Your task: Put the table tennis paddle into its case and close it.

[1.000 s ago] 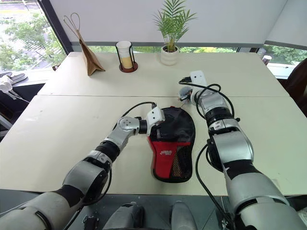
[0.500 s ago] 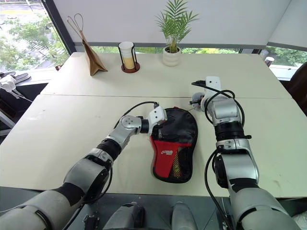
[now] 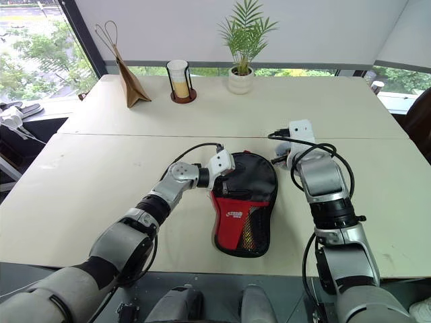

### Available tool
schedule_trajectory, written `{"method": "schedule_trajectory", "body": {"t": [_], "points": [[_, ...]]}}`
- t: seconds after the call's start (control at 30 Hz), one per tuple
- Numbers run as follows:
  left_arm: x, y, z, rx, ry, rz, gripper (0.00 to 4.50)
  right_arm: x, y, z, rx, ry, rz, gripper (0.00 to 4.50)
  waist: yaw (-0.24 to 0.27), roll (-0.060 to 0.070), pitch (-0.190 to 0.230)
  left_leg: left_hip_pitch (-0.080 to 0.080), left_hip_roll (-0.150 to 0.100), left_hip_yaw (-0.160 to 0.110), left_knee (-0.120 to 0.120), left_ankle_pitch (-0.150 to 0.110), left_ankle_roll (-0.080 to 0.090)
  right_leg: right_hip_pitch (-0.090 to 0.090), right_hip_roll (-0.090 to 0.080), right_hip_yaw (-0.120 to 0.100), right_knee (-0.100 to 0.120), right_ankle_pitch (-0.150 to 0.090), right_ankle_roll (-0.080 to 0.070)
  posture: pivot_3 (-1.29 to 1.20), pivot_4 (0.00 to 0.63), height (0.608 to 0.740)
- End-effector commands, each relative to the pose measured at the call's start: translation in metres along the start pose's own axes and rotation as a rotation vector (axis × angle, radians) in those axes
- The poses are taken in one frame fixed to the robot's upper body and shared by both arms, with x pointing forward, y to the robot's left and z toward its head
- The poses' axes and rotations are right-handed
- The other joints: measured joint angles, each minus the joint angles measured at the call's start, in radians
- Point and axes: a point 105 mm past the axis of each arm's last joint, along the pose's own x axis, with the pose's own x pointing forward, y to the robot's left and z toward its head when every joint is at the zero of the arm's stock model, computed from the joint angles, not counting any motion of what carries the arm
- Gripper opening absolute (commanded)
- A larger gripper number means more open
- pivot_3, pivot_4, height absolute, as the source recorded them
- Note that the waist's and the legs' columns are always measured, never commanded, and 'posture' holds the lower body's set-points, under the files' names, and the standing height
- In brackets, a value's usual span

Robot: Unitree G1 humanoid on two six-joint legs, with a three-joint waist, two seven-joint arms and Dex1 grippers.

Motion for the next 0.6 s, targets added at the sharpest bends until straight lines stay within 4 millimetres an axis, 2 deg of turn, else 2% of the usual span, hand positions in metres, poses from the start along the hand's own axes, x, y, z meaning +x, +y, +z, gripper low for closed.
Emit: {"method": "schedule_trajectory", "body": {"t": [0.03,0.3,0.6], "points": [[-0.011,-0.016,-0.053,-0.078,0.191,-0.033,4.5,-0.009,-0.003,-0.007,-0.03,0.01,-0.012,0.14,0.0,0.0,0.0,0.0,0.0,0.0,0.0,0.0,0.0,0.0,0.0,0.0,0.0,0.0,0.0,0.0,0.15,0.74],[-0.011,-0.014,-0.052,-0.081,0.186,-0.024,4.5,-0.019,0.007,-0.025,-0.069,0.043,0.019,0.14,0.001,0.0,0.0,0.001,0.0,0.0,0.0,0.0,0.0,0.001,0.0,0.0,0.0,0.0,0.0,0.0,0.15,0.74],[-0.012,-0.014,-0.052,-0.084,0.186,-0.023,4.5,-0.03,0.015,-0.033,-0.11,0.059,0.057,0.14,0.001,-0.001,-0.001,0.003,0.0,0.0,-0.001,0.0,0.001,0.002,0.0,0.0,-0.001,0.0,0.0,0.0,0.15,0.74]]}}
